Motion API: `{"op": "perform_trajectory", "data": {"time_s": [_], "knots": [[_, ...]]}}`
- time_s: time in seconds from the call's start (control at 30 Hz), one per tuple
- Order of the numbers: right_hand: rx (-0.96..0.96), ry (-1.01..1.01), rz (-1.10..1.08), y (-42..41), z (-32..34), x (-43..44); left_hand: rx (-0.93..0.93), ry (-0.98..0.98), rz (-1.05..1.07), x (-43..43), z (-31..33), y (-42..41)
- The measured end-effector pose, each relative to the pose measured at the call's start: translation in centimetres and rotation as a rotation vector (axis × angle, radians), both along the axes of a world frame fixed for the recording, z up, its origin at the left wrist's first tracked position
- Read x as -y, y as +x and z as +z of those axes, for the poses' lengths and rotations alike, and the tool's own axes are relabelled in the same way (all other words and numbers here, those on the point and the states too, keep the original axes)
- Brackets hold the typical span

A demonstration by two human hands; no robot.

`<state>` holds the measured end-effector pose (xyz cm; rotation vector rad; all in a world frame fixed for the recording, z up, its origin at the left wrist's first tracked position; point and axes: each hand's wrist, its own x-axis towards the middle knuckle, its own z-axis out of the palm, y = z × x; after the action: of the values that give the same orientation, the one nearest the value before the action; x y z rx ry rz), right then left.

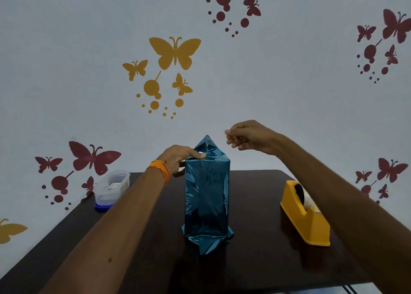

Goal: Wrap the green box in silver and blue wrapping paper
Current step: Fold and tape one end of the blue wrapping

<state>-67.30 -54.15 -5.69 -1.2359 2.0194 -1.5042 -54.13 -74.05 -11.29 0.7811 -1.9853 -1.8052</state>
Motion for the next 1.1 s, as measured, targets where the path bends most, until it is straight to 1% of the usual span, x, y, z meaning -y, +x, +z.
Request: {"op": "perform_trajectory", "data": {"time_s": [0.07, 0.17, 0.27, 0.33, 0.43, 0.5, 0.63, 0.73, 0.8, 0.9, 0.97, 1.03, 1.1], "knots": [[-0.090, 0.204, 0.130, 0.5, 1.4, 0.1, -0.007, 0.005, -0.007, -0.3, 0.0, 0.1], [-0.210, 0.459, 0.176, 1.0, 3.0, 1.1, -0.001, -0.031, -0.033, -0.6, 0.2, 0.3], [-0.272, 0.640, 0.173, 1.3, 4.0, 2.3, 0.012, -0.066, -0.033, -0.6, 0.2, 0.5], [-0.292, 0.695, 0.150, 1.3, 4.4, 3.0, 0.016, -0.068, -0.032, -0.5, 0.0, 0.5], [-0.313, 0.695, 0.138, 1.6, 4.5, 3.7, 0.006, -0.056, -0.037, 0.0, -0.4, 0.4], [-0.329, 0.659, 0.147, 1.8, 4.3, 3.8, -0.003, -0.046, -0.029, 0.2, -0.6, 0.2], [-0.386, 0.515, 0.147, 1.7, 3.9, 3.1, -0.032, -0.021, -0.032, 0.3, -0.8, 0.2], [-0.372, 0.418, 0.141, 1.3, 3.8, 2.3, -0.034, -0.030, -0.048, 0.3, -0.9, 0.4], [-0.363, 0.417, 0.144, 1.2, 3.8, 1.8, -0.042, -0.036, -0.051, 0.2, -0.9, 0.4], [-0.362, 0.478, 0.139, 1.4, 4.1, 1.2, -0.038, -0.050, -0.064, 0.2, -0.8, 0.4], [-0.424, 0.483, 0.100, 1.8, 4.4, 1.0, -0.025, -0.052, -0.061, 0.2, -0.7, 0.4], [-0.487, 0.445, 0.061, 2.3, 4.6, 1.0, -0.017, -0.053, -0.059, 0.2, -0.7, 0.5], [-0.475, 0.462, 0.069, 2.7, 4.7, 1.1, -0.014, -0.057, -0.052, 0.2, -0.8, 0.4]]}}
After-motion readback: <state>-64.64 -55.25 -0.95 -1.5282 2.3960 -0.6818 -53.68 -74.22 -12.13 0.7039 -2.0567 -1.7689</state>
